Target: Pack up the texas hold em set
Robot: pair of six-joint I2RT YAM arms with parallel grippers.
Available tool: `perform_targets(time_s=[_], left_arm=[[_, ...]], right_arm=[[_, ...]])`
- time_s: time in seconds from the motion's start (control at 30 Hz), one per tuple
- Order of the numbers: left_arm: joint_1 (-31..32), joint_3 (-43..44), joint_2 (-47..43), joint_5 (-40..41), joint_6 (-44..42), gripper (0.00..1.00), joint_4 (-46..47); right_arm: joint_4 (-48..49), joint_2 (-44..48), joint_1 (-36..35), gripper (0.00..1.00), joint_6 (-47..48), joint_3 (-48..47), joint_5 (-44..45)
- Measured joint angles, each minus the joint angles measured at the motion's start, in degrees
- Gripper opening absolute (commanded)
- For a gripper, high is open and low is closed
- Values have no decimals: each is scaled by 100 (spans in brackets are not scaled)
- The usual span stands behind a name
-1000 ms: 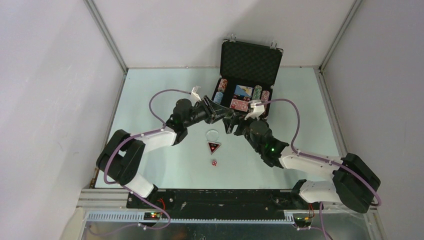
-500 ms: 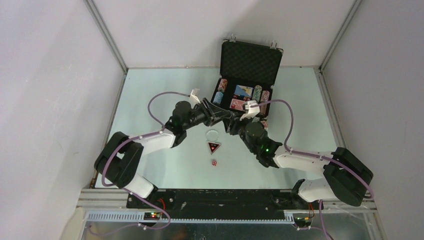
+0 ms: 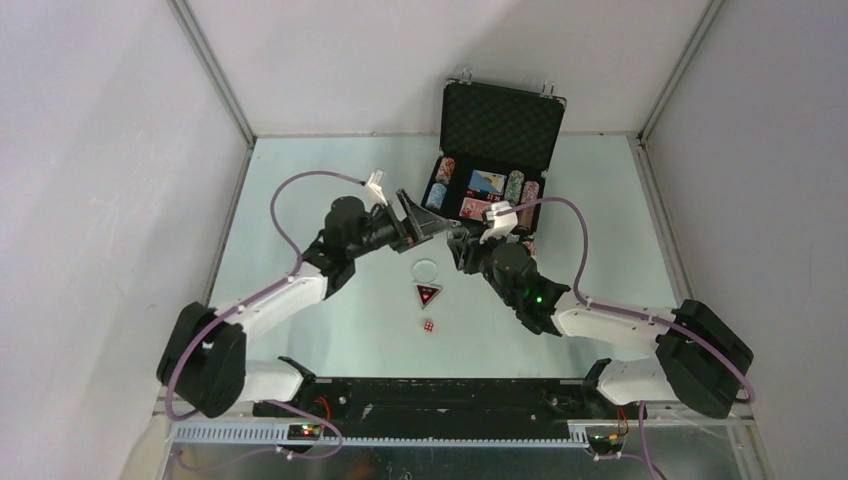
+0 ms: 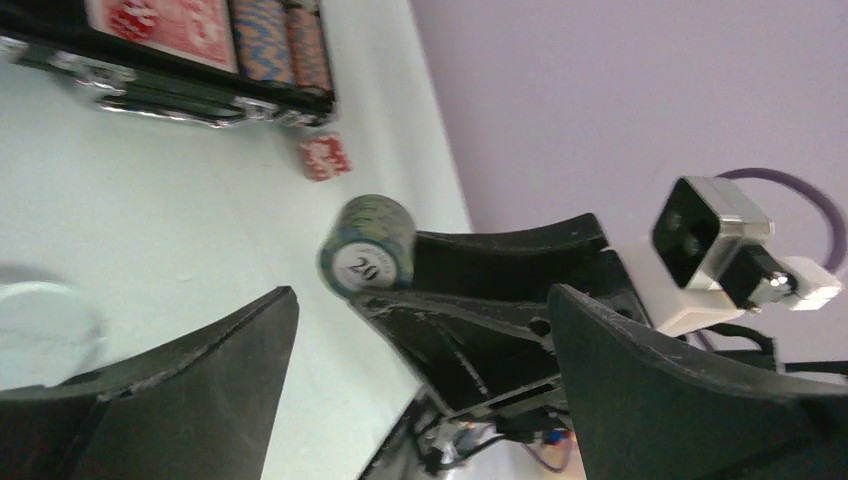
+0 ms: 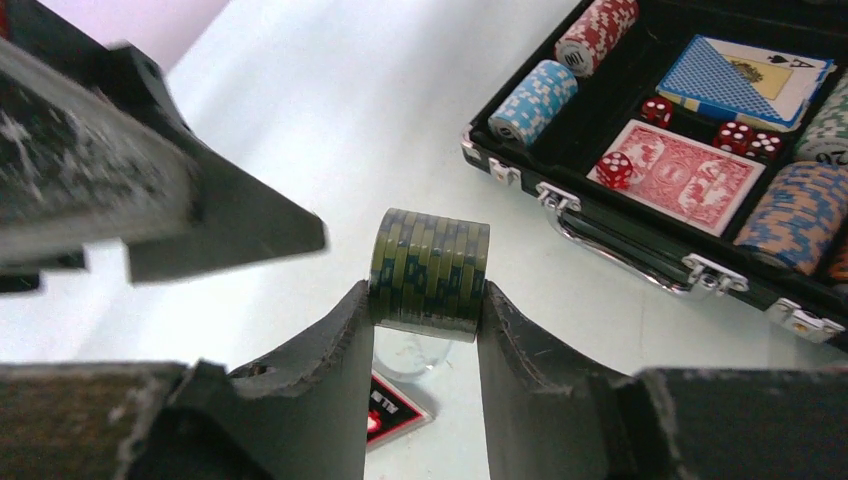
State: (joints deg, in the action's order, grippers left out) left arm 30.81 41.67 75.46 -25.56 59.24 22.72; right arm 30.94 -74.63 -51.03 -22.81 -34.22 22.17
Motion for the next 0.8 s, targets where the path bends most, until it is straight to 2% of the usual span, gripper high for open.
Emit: perform_targets(time_s=[0.23, 0.4, 0.53, 0.63, 0.8], left_arm=[[-538, 575, -538, 280, -1222, 100, -1617], [-820, 682, -986, 643, -1899, 100, -2511], [-883, 577, -1300, 1029, -2194, 100, -2826], [-887, 302, -1665, 1346, -2293, 100, -2889], [-990, -201, -2094, 1714, -2328, 100, -2846]], right_arm=[[-710, 245, 181, 6, 422, 0, -50], [-1158, 396, 837, 6, 555, 0, -365], [-1292, 411, 1292, 3, 772, 0, -859], [-1134, 262, 1421, 0, 1158, 0, -1344], [-901, -280, 1493, 0, 1604, -68, -1860]])
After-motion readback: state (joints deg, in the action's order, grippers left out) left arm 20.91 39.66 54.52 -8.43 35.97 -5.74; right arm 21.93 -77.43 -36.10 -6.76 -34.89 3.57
